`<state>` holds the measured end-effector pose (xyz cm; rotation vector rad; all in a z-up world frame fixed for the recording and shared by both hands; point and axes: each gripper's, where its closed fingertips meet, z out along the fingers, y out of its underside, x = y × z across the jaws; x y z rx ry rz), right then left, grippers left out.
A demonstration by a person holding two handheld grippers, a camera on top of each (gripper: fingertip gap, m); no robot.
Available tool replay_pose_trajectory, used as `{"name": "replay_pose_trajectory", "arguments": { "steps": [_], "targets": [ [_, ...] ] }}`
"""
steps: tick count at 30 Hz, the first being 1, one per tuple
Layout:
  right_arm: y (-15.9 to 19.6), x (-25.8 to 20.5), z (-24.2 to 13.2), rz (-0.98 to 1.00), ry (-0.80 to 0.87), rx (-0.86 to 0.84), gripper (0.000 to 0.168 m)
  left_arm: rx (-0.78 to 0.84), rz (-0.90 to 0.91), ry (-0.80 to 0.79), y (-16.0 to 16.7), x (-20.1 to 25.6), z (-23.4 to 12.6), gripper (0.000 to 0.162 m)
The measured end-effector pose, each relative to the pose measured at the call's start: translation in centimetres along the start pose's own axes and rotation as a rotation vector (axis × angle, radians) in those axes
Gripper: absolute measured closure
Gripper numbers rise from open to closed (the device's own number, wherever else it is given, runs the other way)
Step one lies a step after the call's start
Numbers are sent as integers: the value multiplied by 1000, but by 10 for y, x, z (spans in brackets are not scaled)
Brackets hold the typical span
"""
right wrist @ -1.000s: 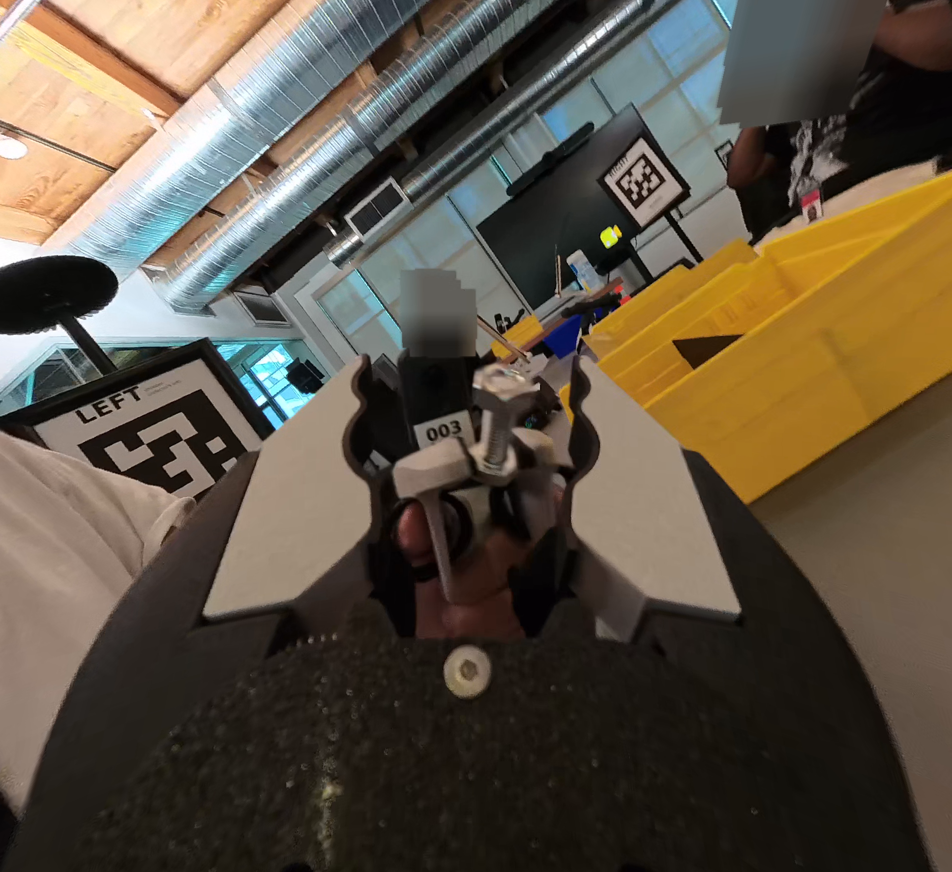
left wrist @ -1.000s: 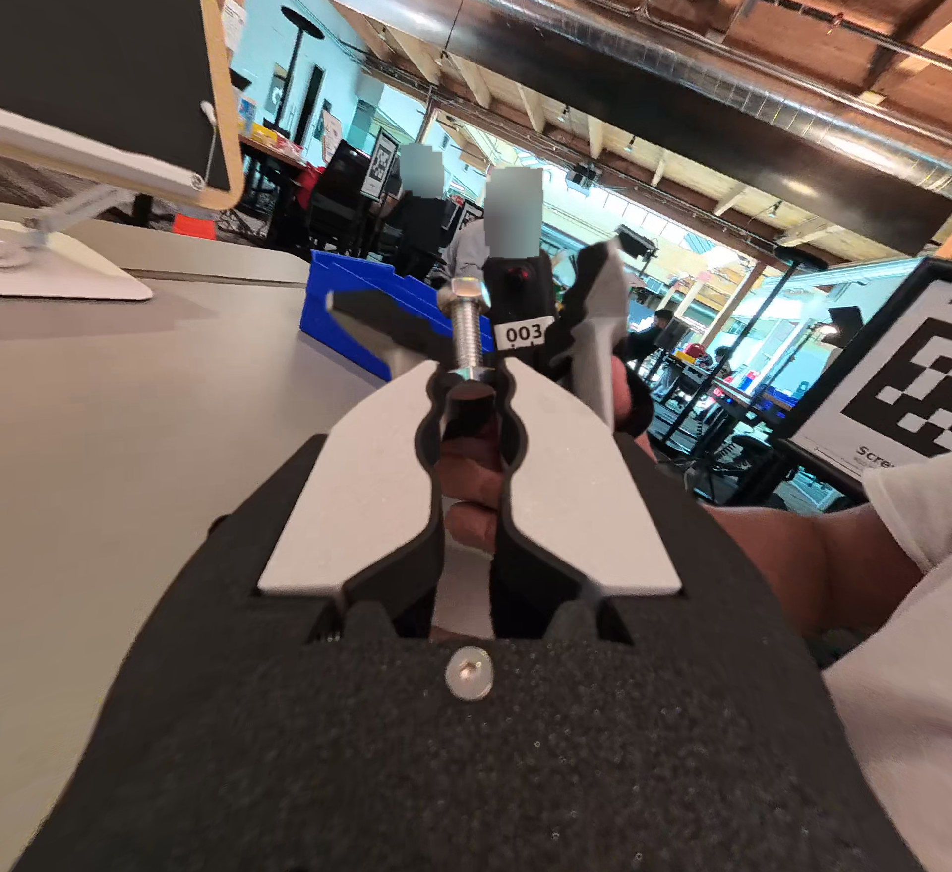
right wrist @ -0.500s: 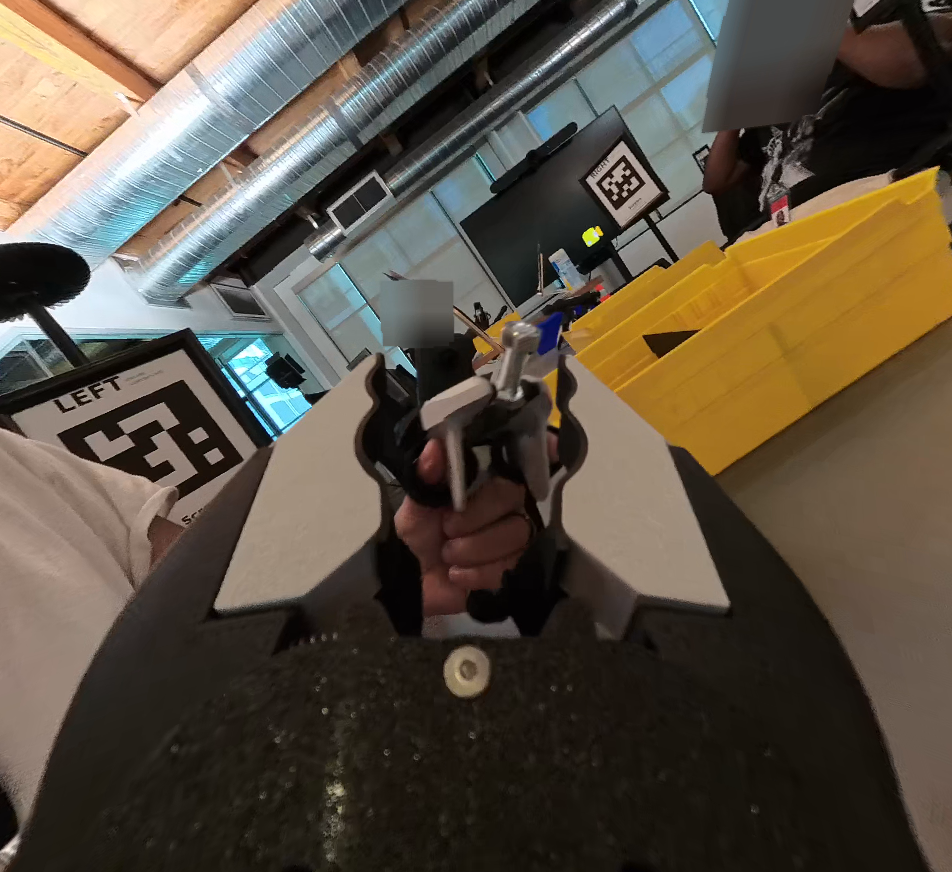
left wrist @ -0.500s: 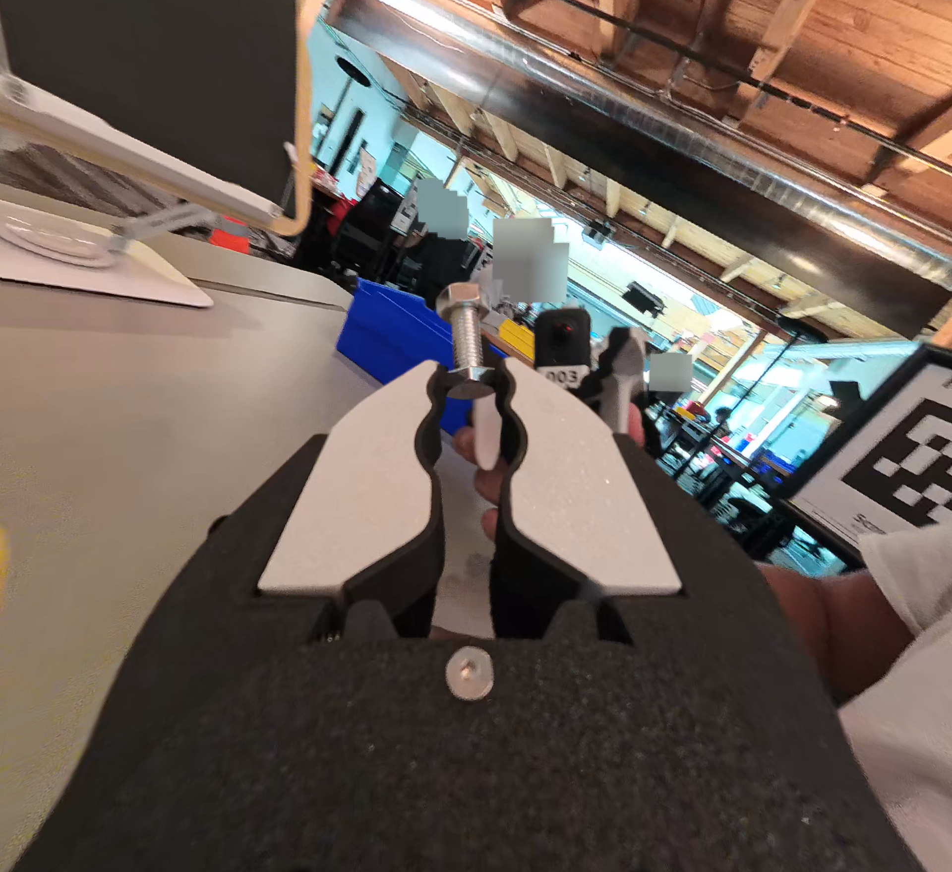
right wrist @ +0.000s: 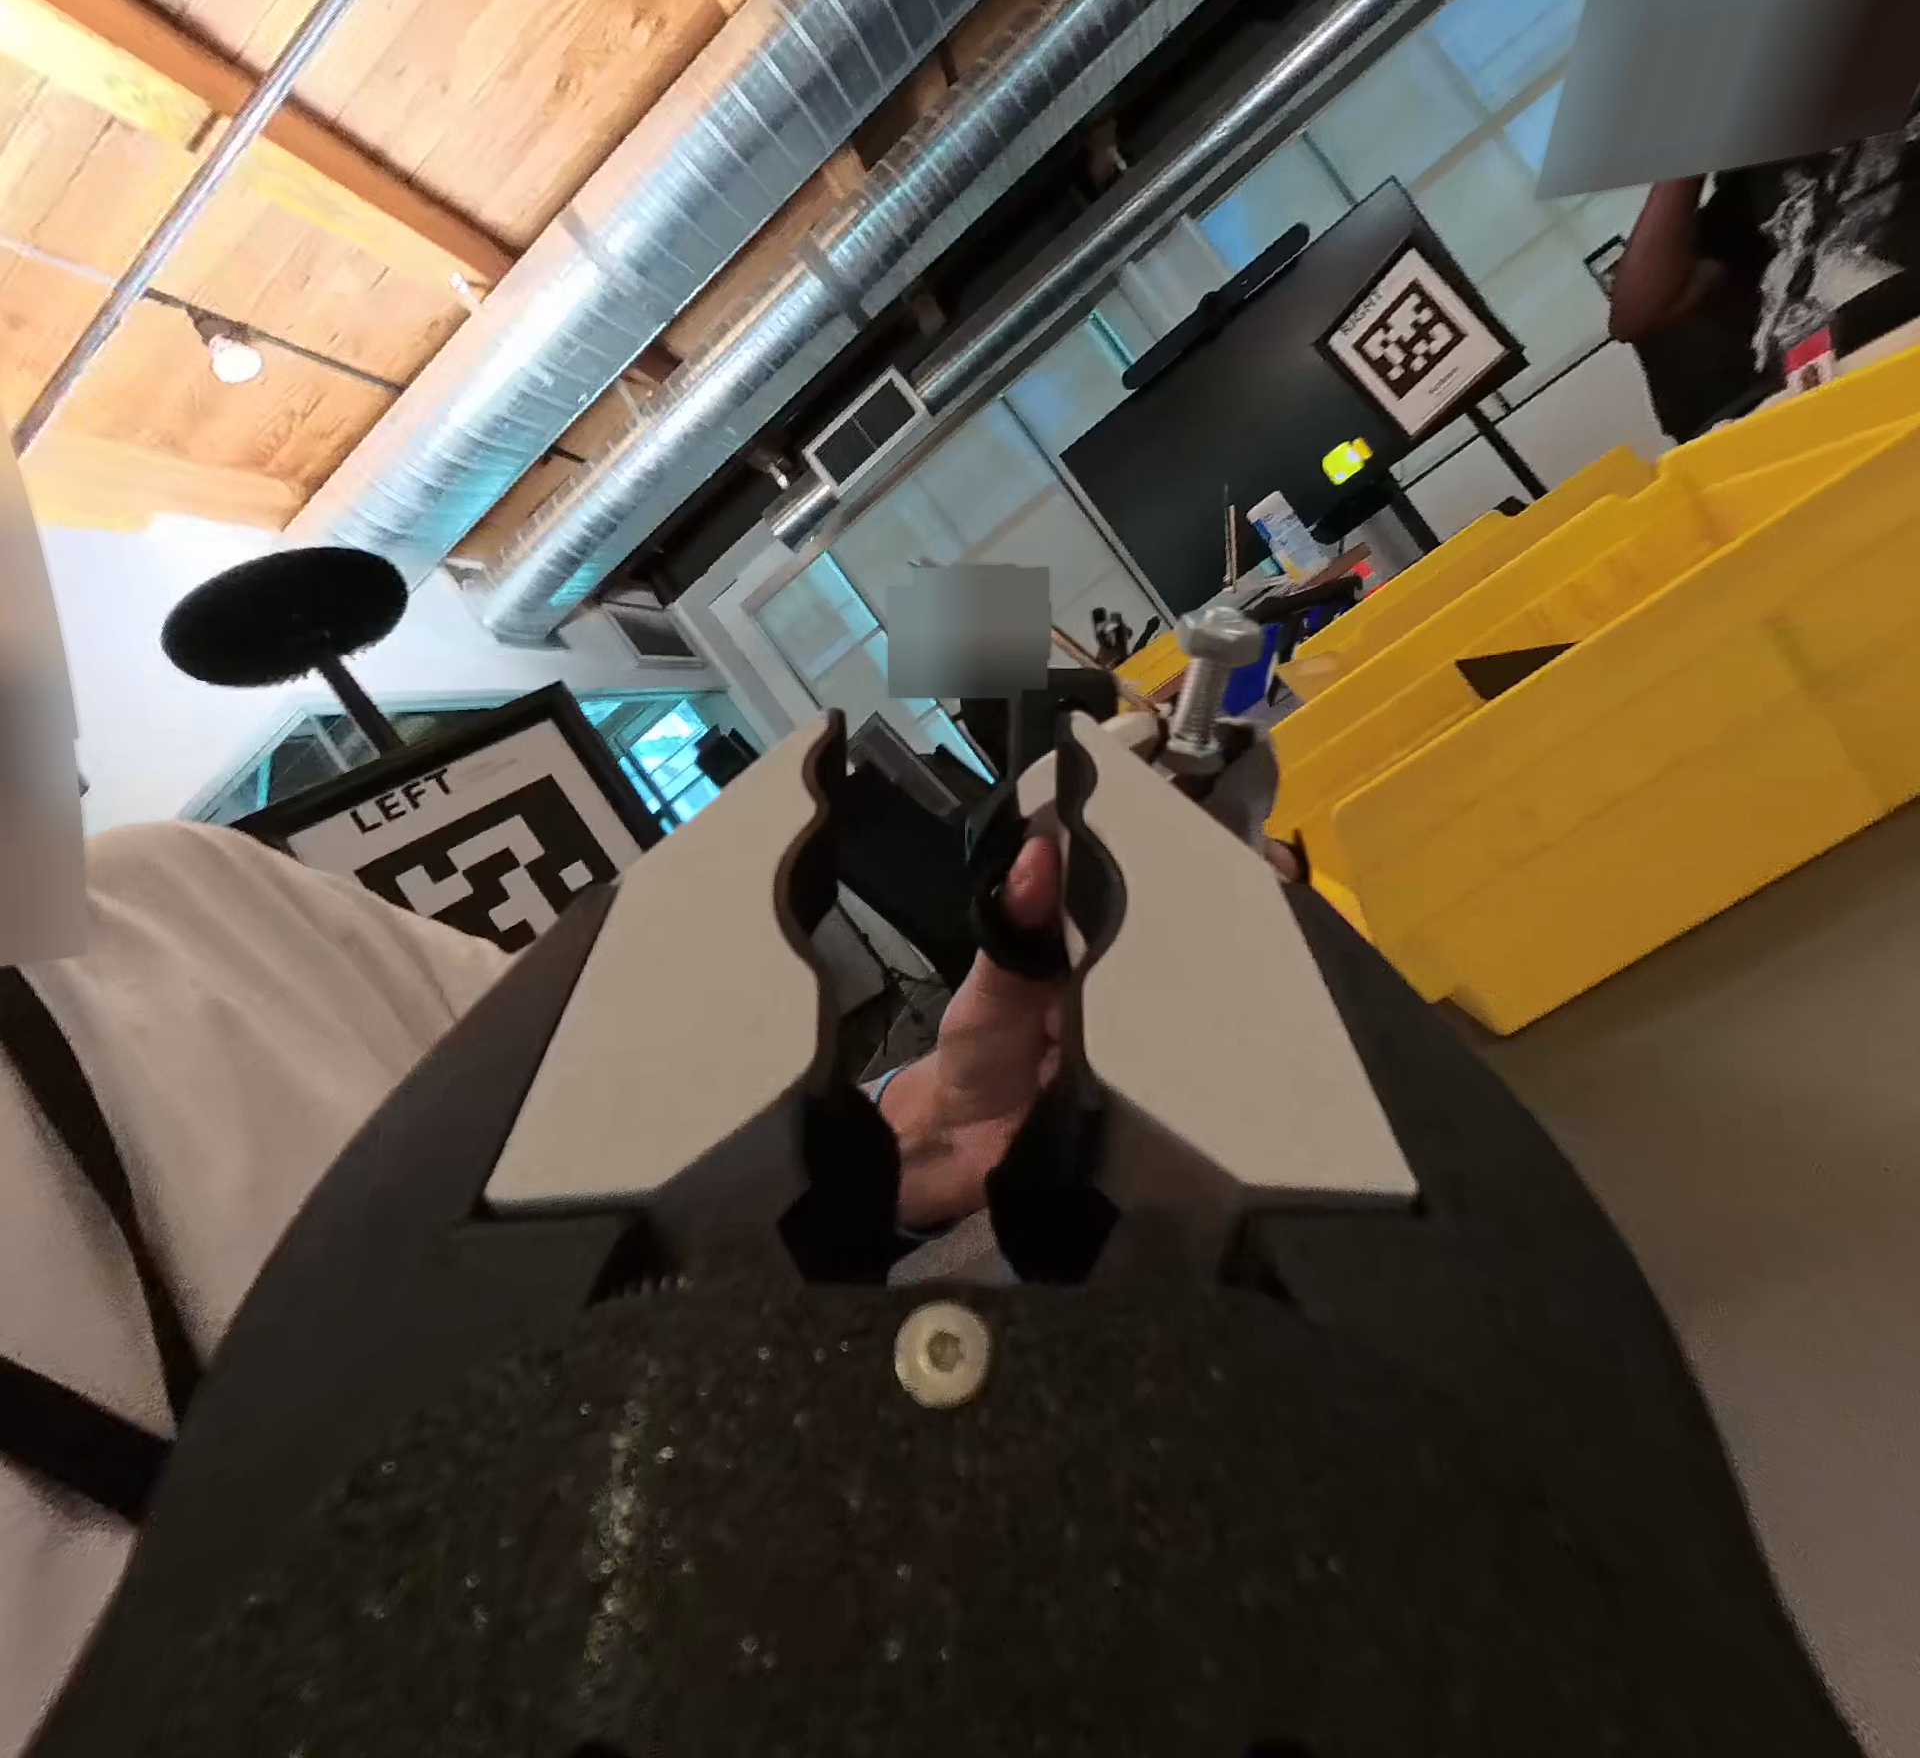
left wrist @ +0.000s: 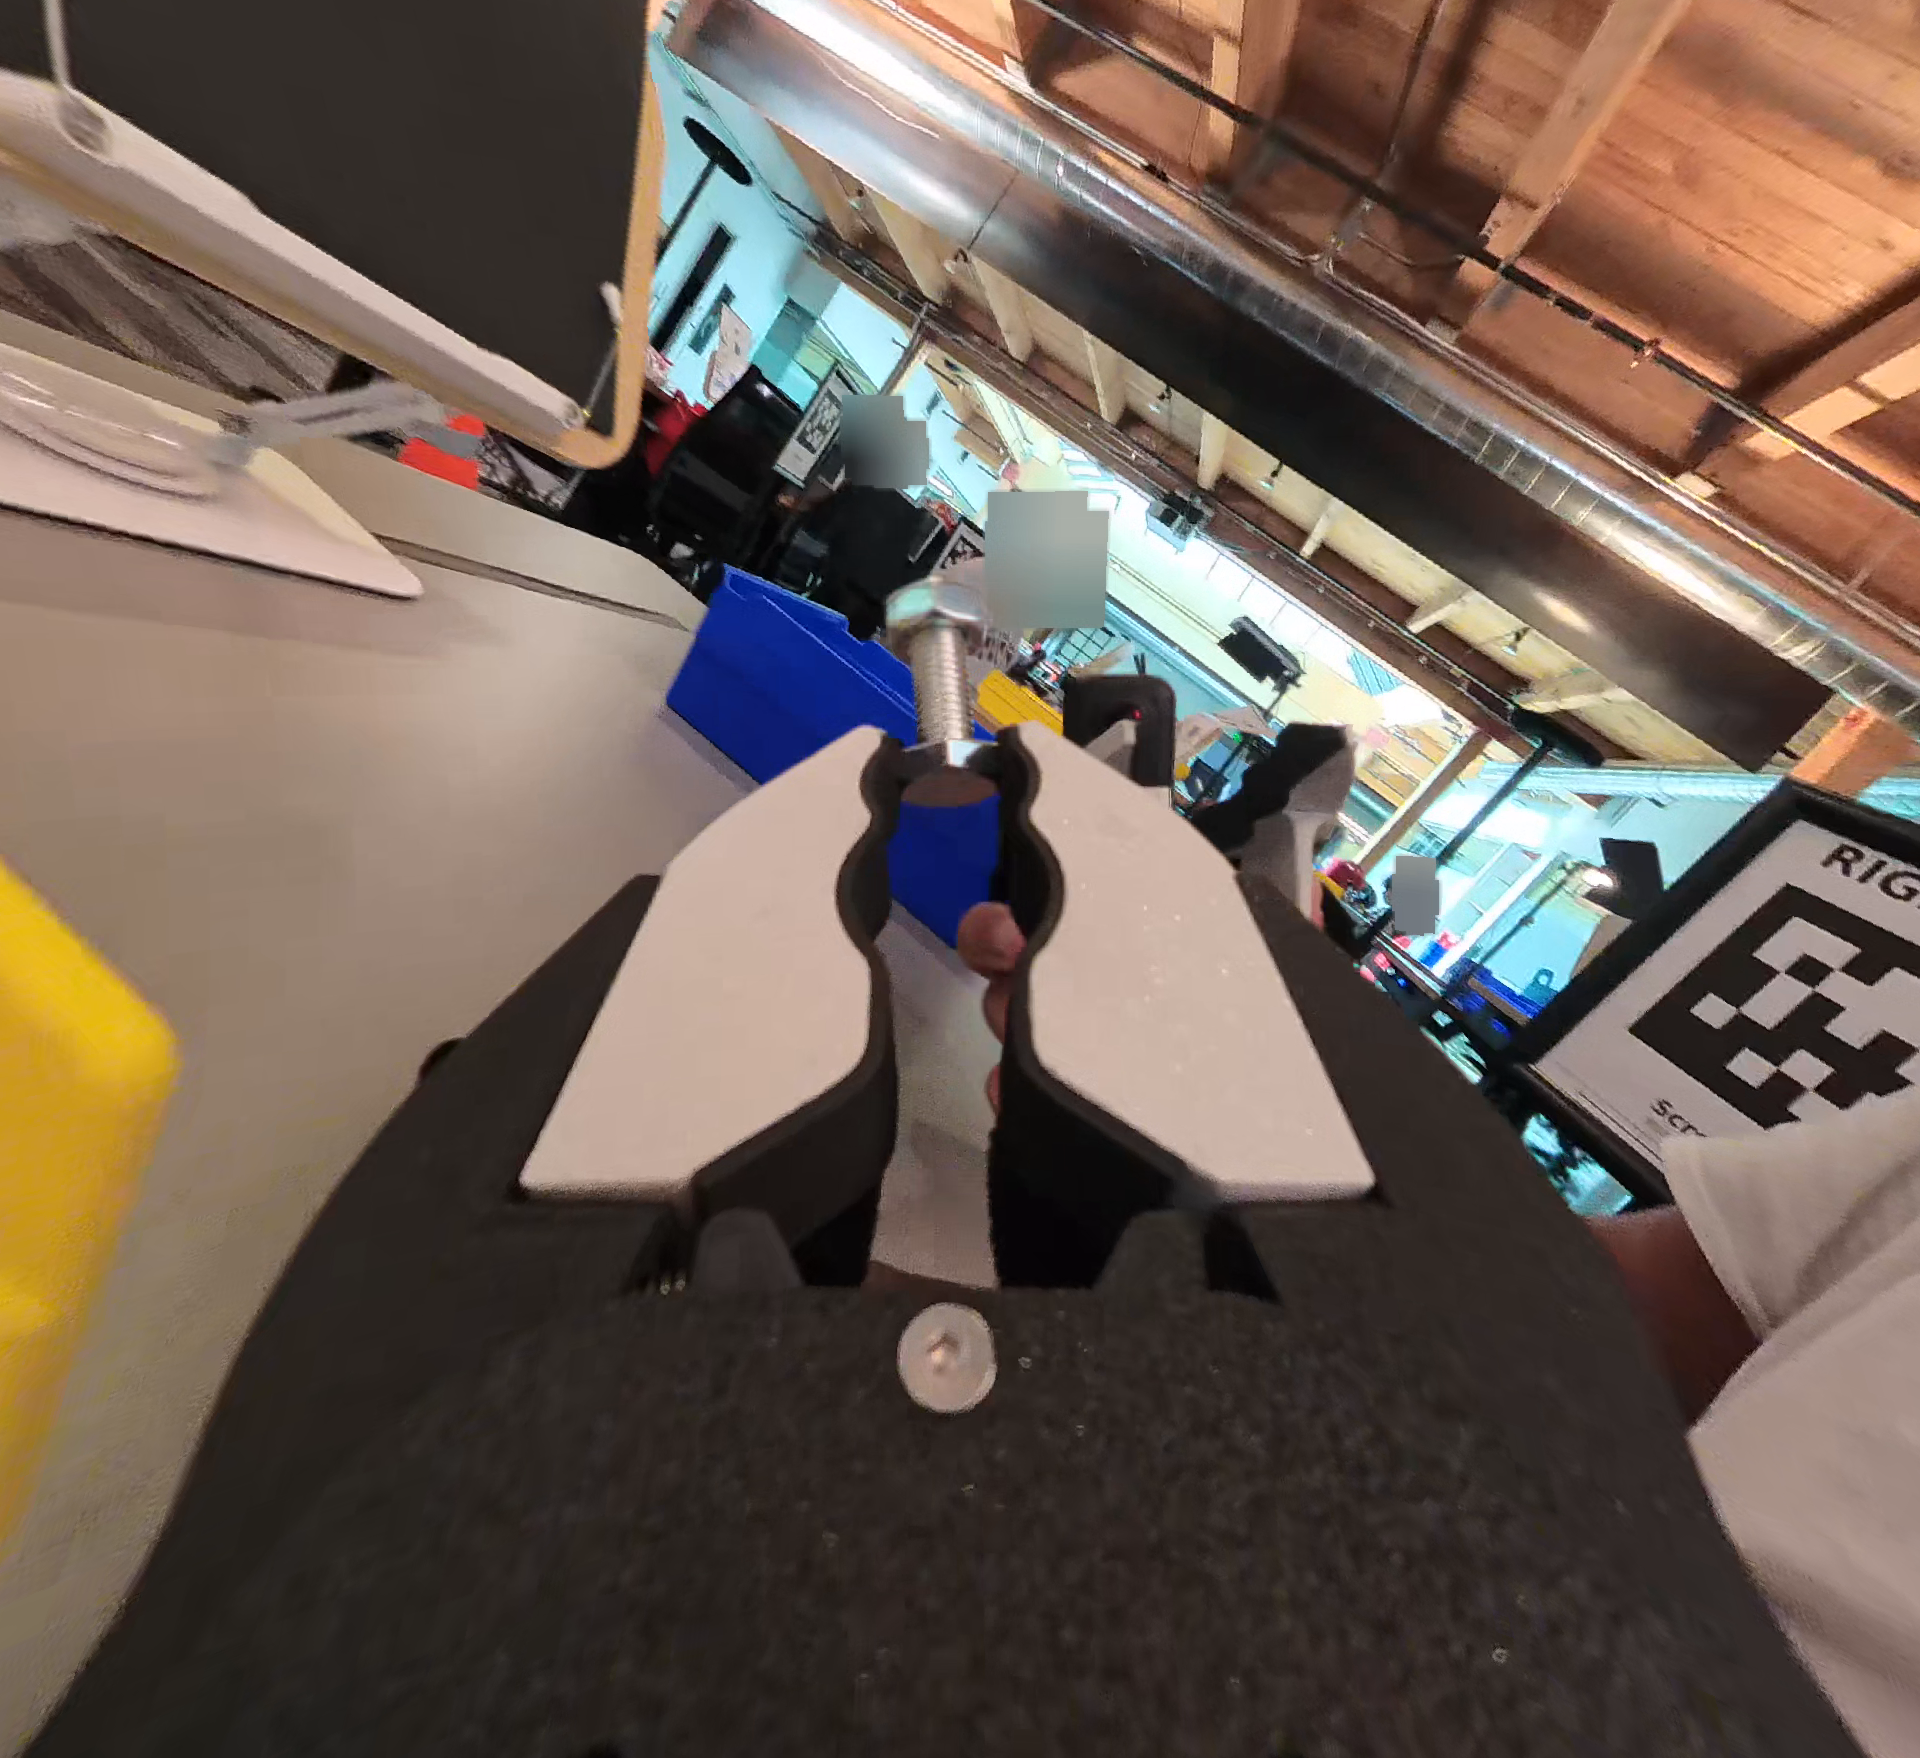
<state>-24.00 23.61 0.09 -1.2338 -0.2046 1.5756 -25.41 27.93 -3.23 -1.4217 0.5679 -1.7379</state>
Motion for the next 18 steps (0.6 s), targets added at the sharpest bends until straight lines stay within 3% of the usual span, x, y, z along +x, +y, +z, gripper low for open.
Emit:
{"name": "replay_pose_trajectory", "arguments": {
  "steps": [7, 12, 16, 18],
  "targets": [
    [-2, 24, -2, -27, 123, 5, 109, -86, 33, 66, 23, 21, 13, 144],
    [7, 10, 12, -40, 55, 14, 98, -174, 54, 138, 49, 43, 27, 144],
    [7, 3, 13, -69, 53, 35, 85, -106, 6, 121, 33, 32, 22, 144],
    [7, 1, 9, -61, 32, 31, 96, -50, -5, 78, 18, 20, 14, 145]
  ]
}}
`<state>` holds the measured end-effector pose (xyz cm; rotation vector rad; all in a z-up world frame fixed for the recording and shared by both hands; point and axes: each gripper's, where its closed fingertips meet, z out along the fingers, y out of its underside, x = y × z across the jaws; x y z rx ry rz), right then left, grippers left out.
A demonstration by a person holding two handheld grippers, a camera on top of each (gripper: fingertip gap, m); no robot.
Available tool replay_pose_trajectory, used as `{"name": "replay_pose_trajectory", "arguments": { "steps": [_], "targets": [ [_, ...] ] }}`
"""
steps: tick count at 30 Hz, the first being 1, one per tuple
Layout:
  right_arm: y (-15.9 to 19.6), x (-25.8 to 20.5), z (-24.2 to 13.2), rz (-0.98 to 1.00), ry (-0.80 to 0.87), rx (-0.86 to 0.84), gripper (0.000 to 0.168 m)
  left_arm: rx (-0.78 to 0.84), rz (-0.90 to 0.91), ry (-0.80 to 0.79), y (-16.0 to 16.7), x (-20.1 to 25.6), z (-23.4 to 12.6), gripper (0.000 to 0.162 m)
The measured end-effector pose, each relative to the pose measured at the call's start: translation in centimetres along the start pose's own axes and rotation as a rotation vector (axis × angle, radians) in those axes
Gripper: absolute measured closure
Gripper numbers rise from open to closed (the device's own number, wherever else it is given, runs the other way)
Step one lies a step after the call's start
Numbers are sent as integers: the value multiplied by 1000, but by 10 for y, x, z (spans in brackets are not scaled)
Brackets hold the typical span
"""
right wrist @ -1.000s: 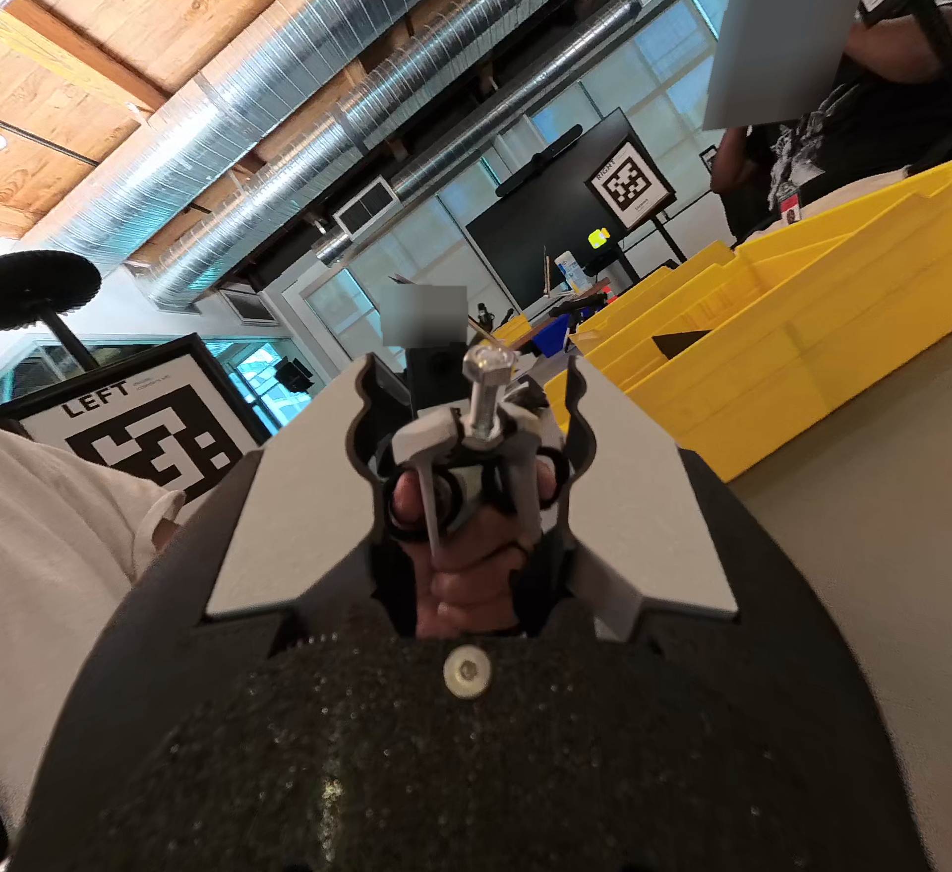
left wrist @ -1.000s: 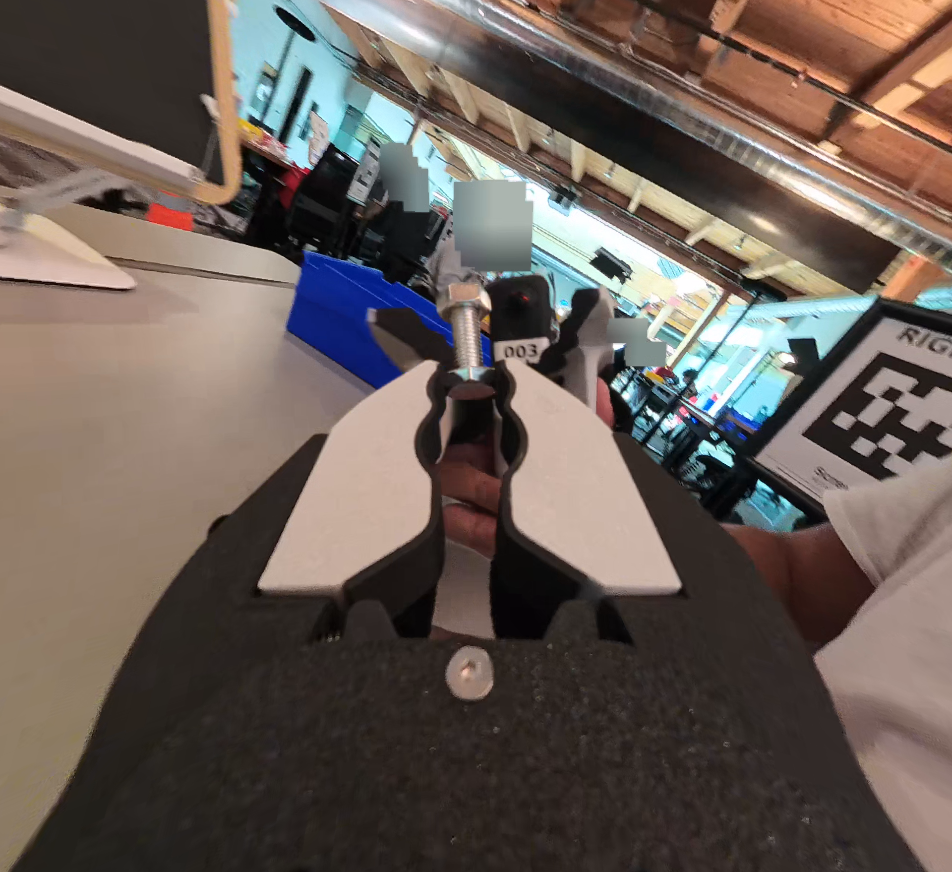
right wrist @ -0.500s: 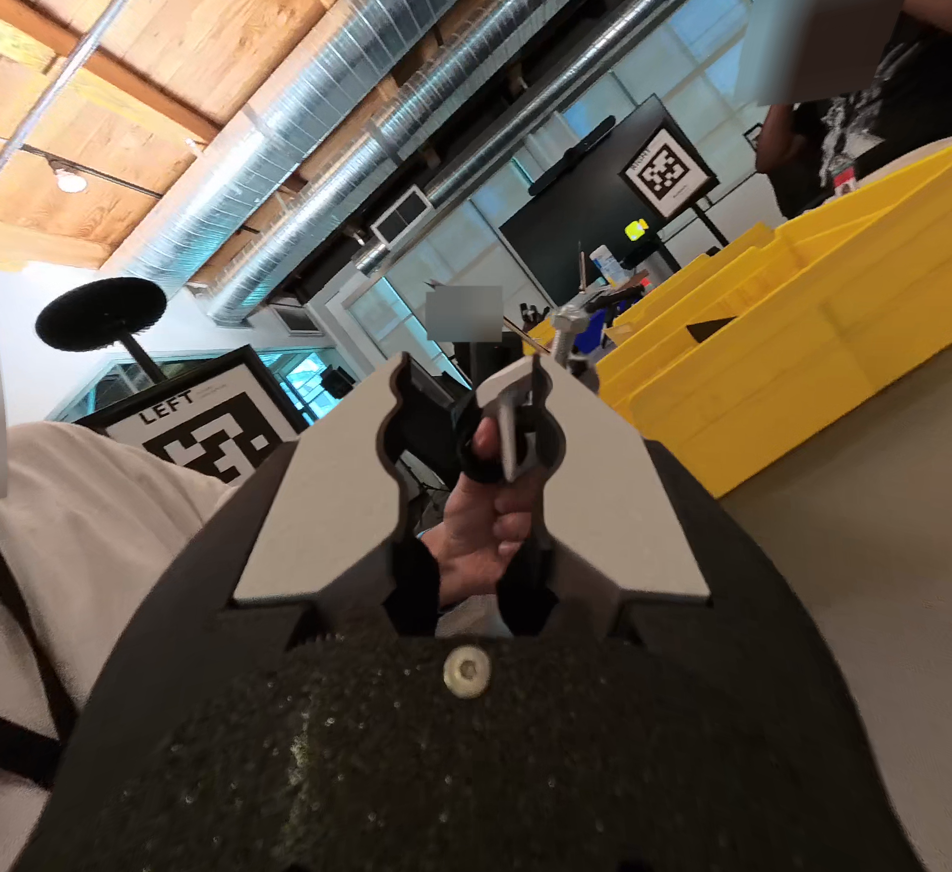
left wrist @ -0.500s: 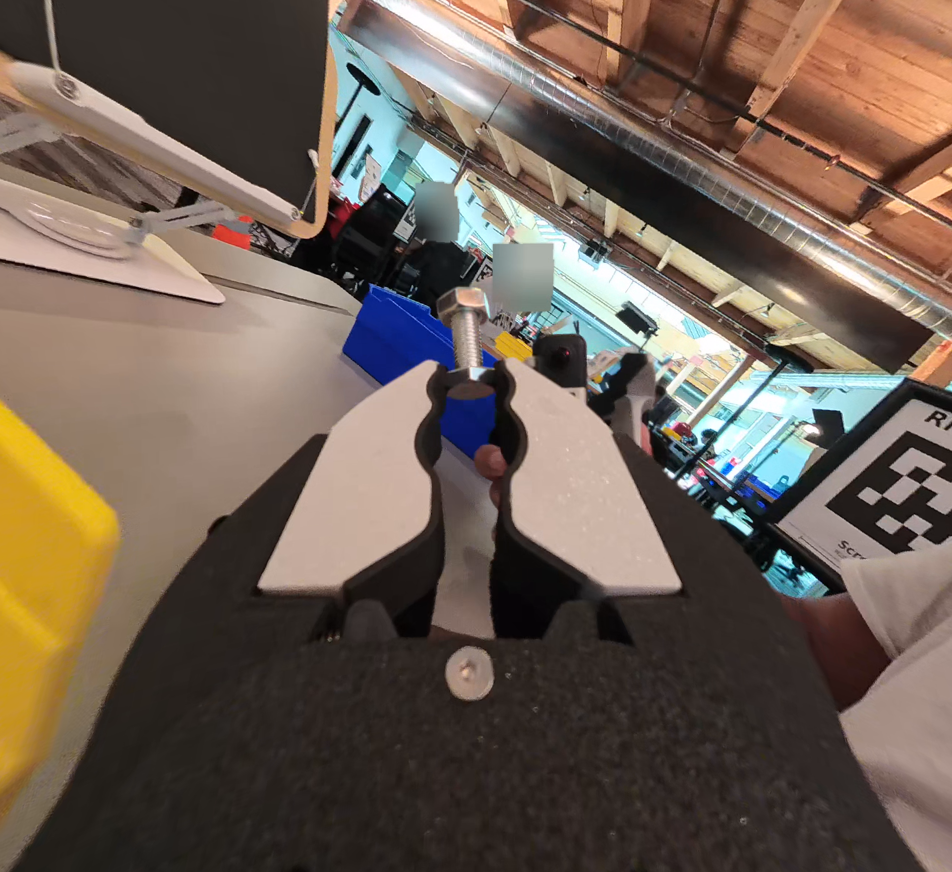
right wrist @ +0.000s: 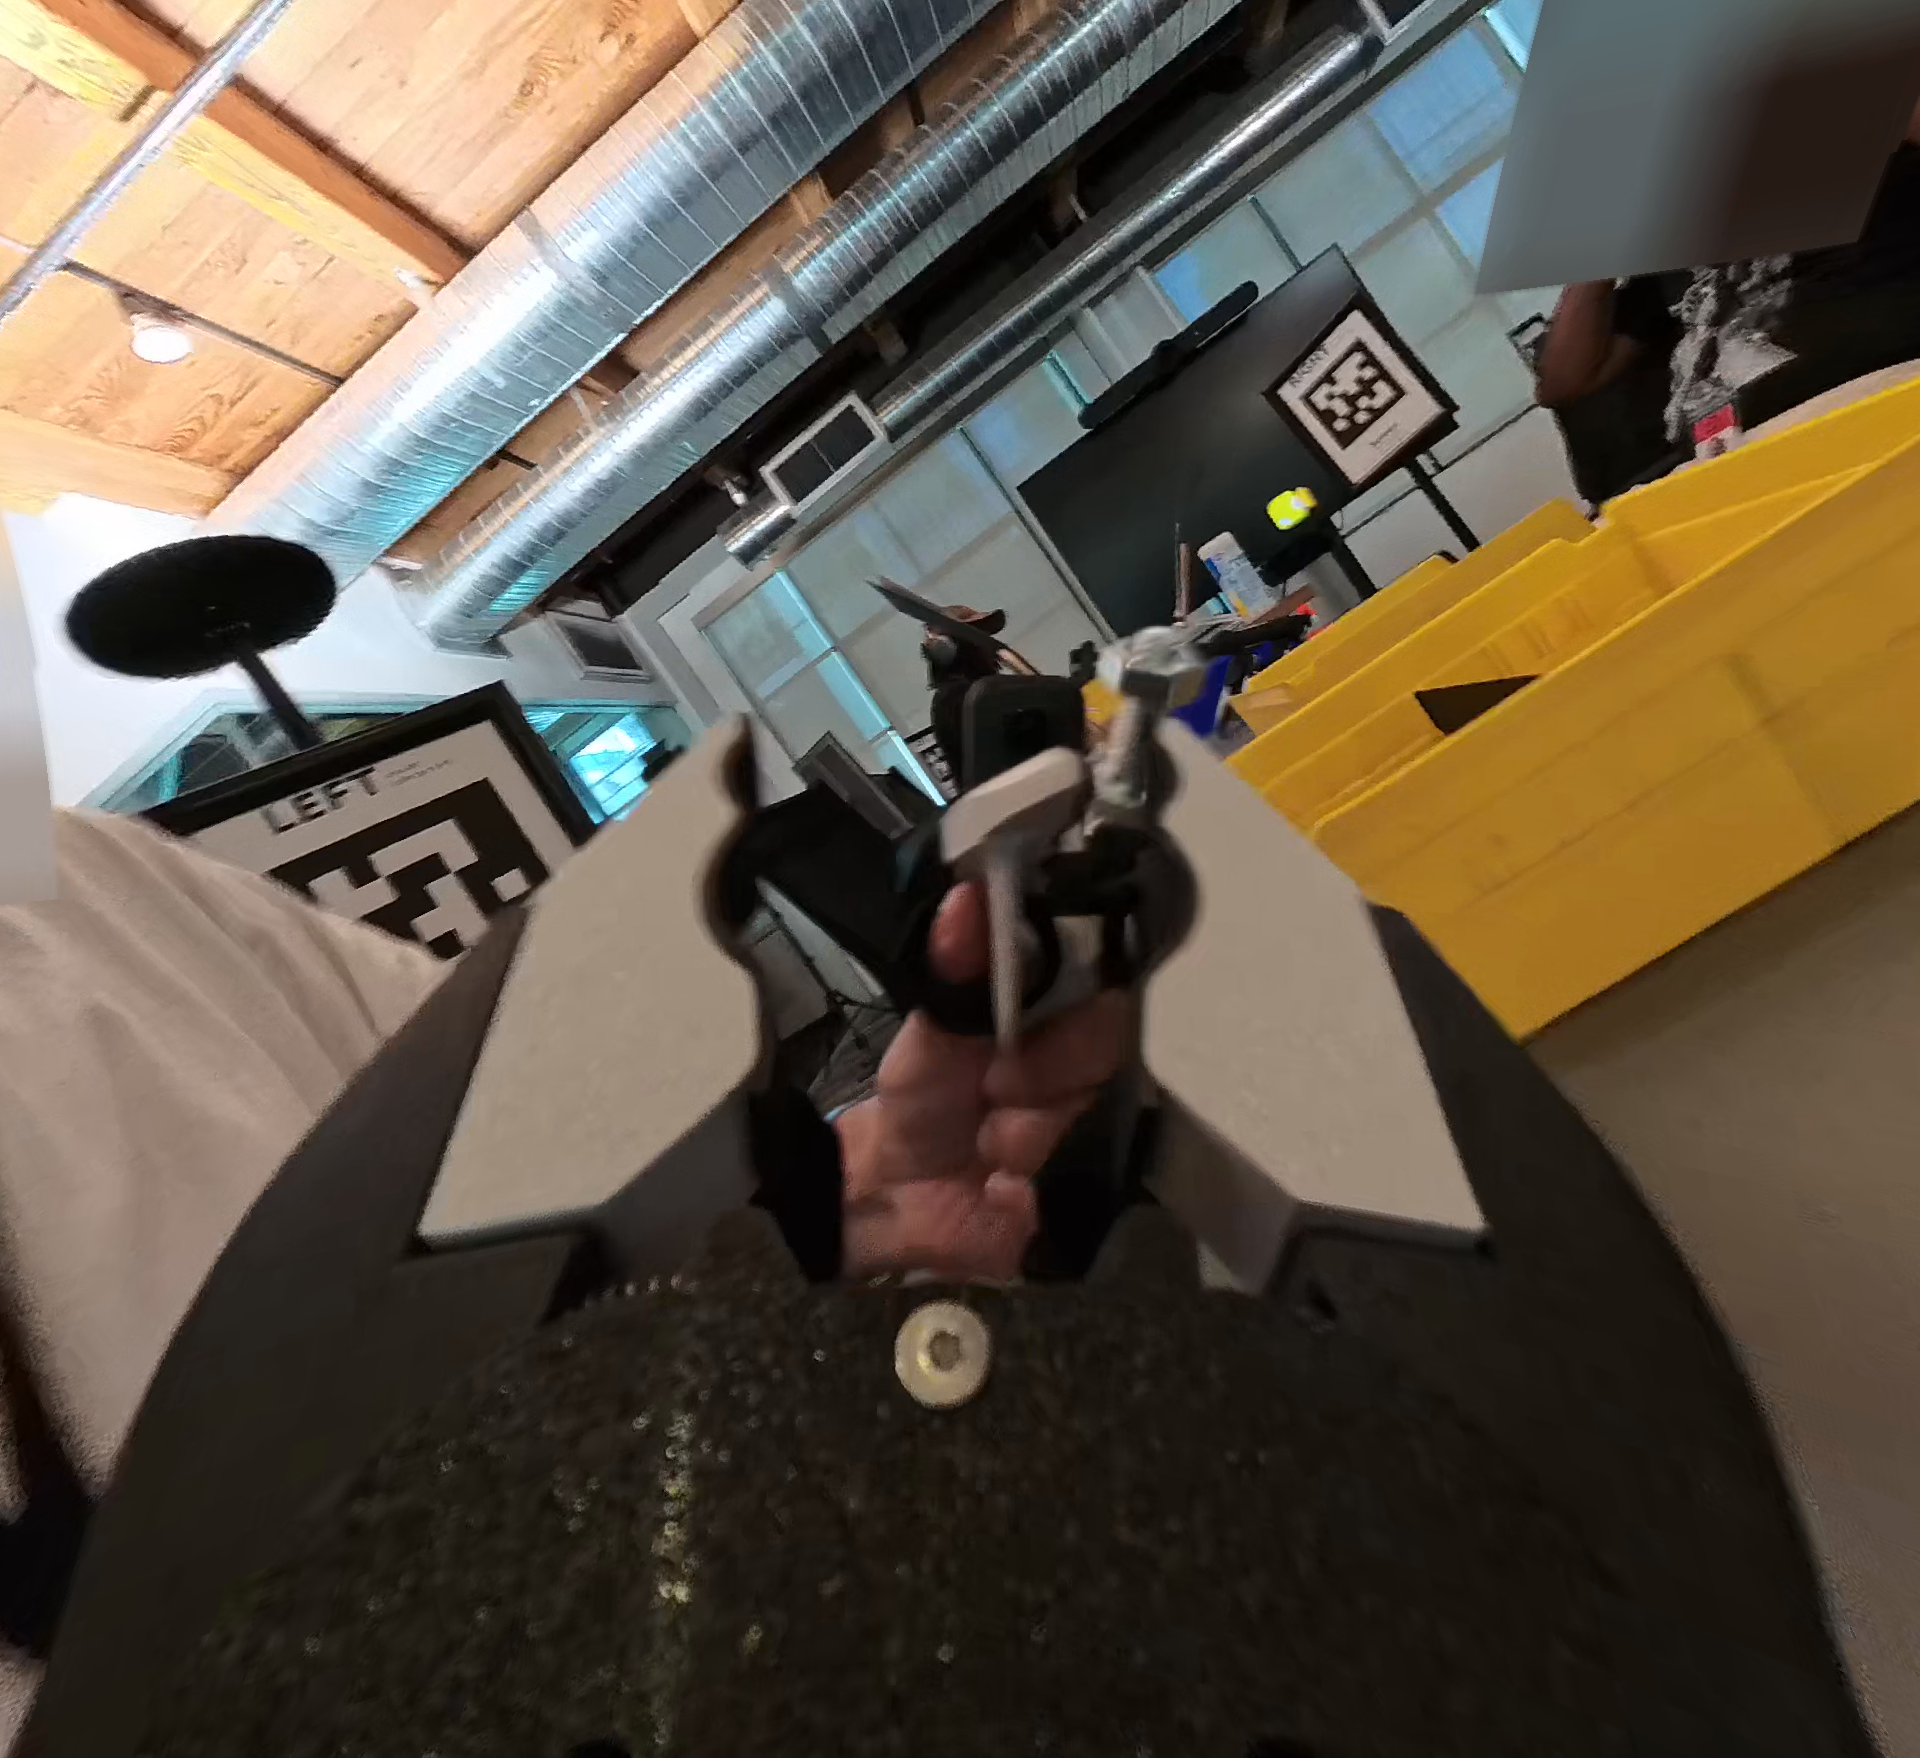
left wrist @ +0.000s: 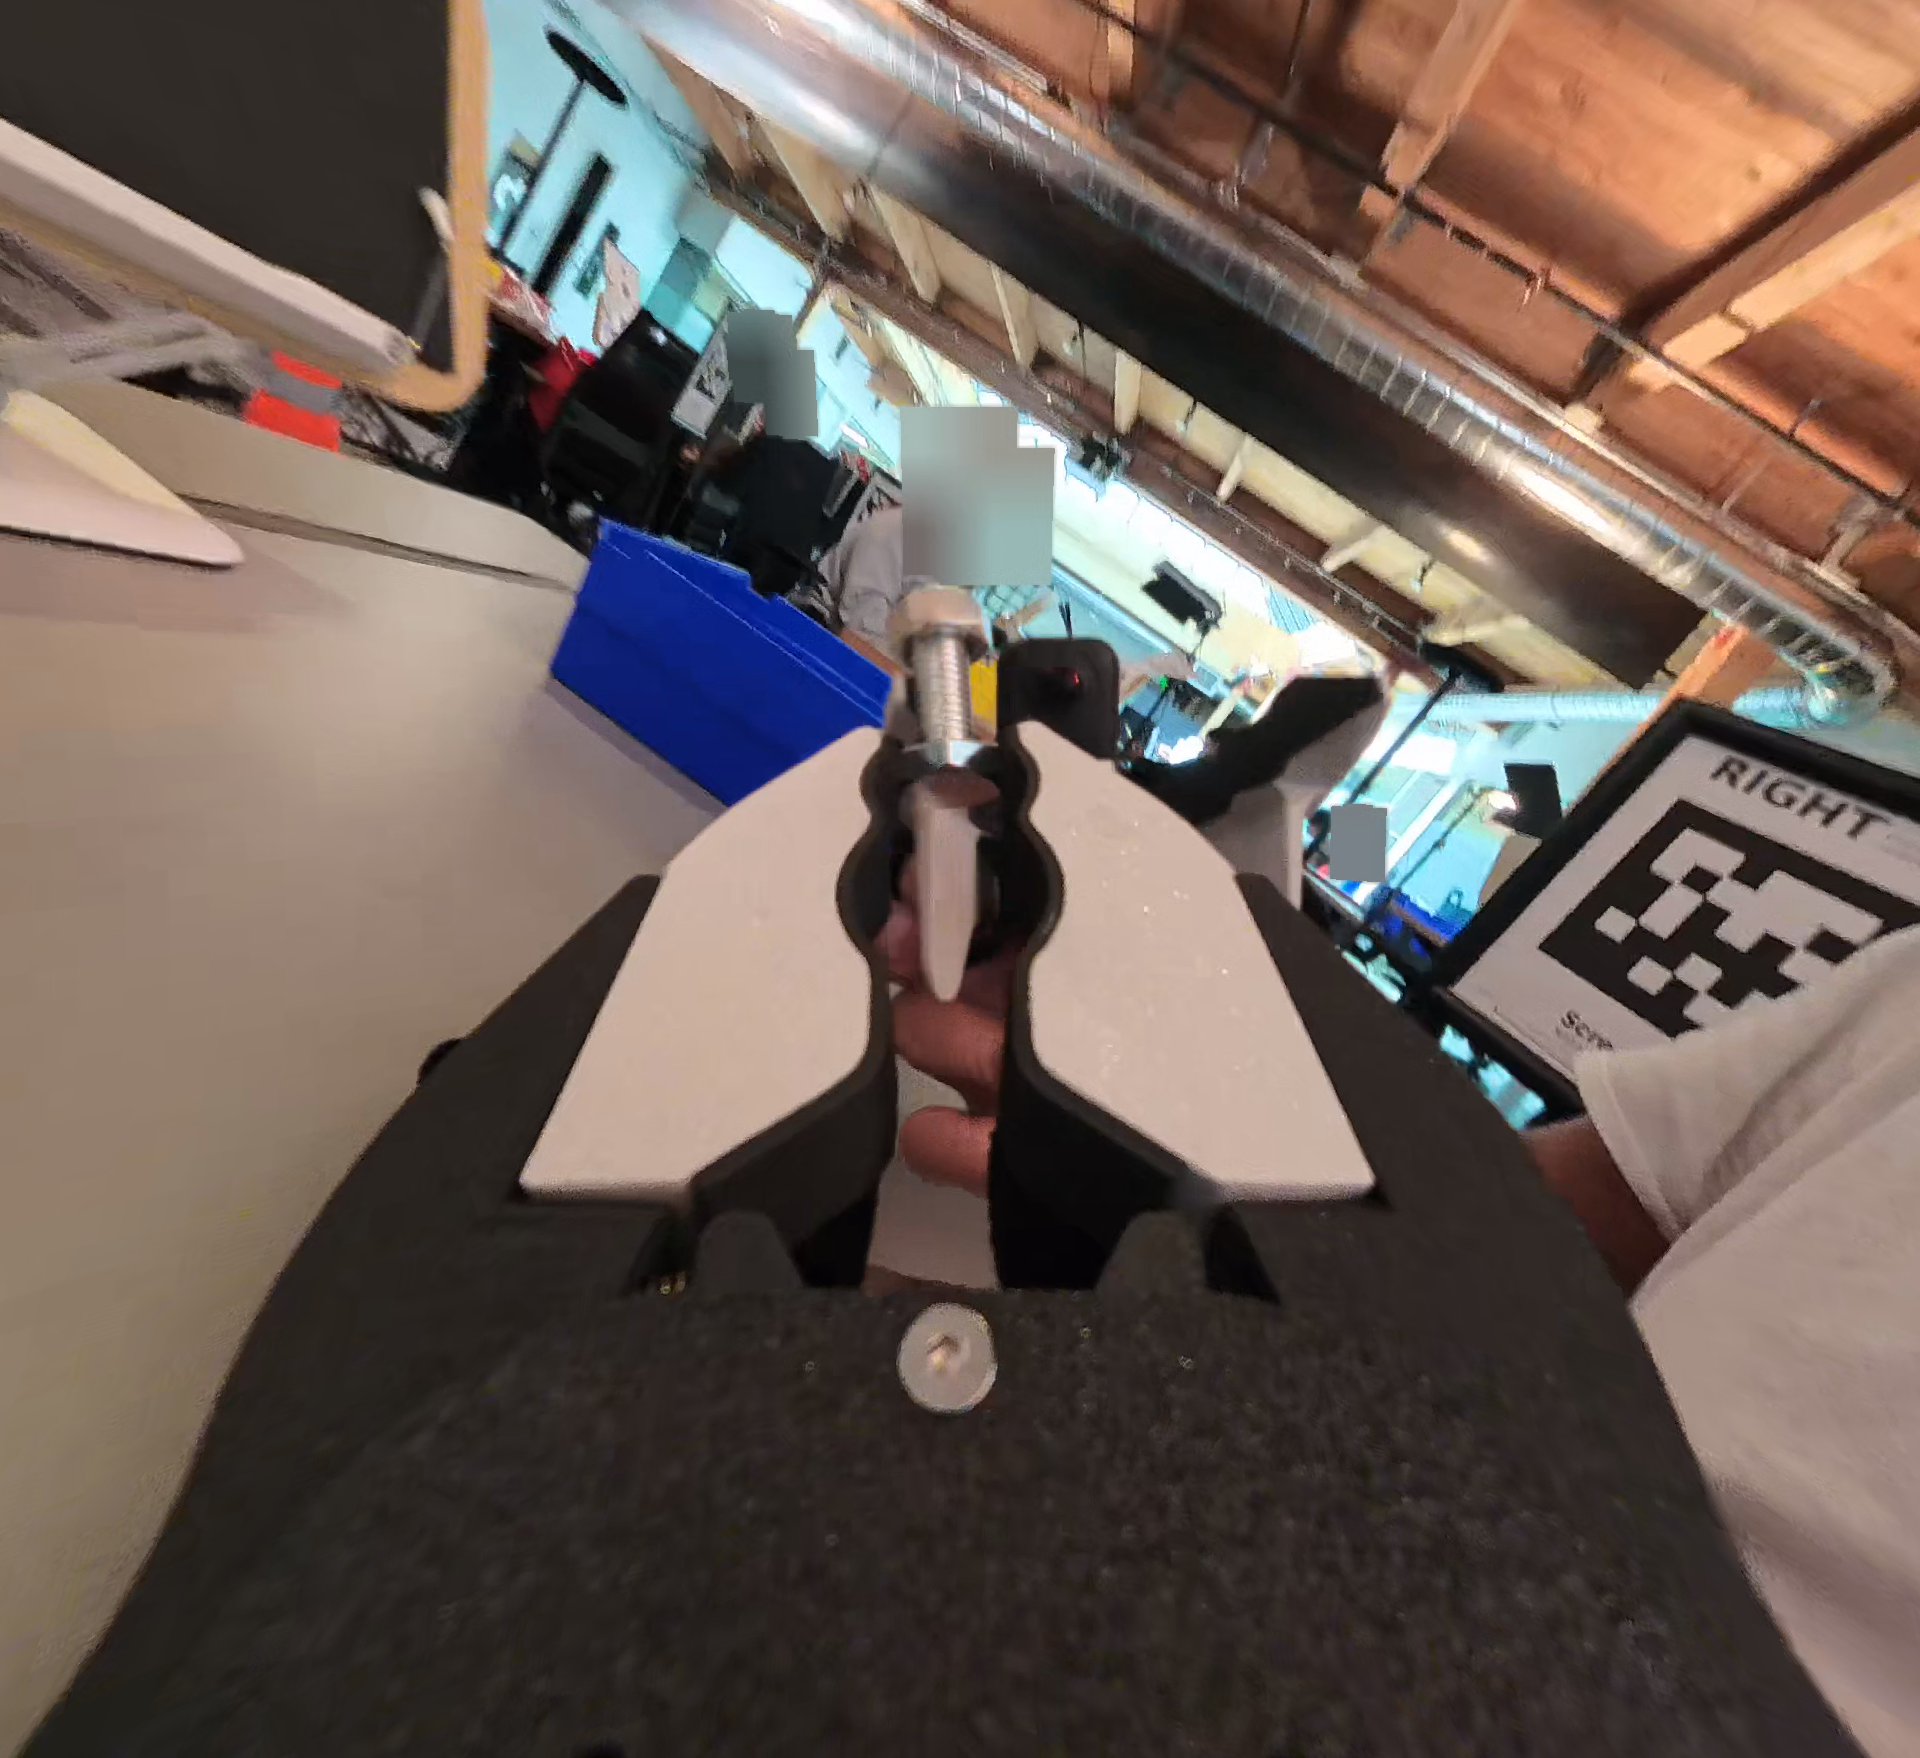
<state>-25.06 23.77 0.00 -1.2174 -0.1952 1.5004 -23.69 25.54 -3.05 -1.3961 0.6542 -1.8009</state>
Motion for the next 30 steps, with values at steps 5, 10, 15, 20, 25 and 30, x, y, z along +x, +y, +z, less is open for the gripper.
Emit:
{"name": "replay_pose_trajectory", "arguments": {
  "steps": [5, 10, 15, 20, 25, 30],
  "targets": [
    [-11, -2, -5, -29, -11, 26, 108, 52, 1, -96, -20, -26, -20, 144],
    [-10, 15, -5, -21, 59, 55, 87, -22, -19, -15, 3, -5, -2, 145],
    [-8, 5, 1, -32, 12, 73, 81, -119, 5, 66, 30, 20, 17, 144],
    [-9, 2, -3, 16, -2, 66, 85, -17, -2, 20, 6, 5, 4, 144],
    [-18, -2, -9, 10, -36, 59, 105, 48, -11, -83, -18, -23, -18, 144],
    [-10, 16, -8, 42, 34, 47, 87, -22, -10, -6, 2, -4, -3, 144]
  ]
}}
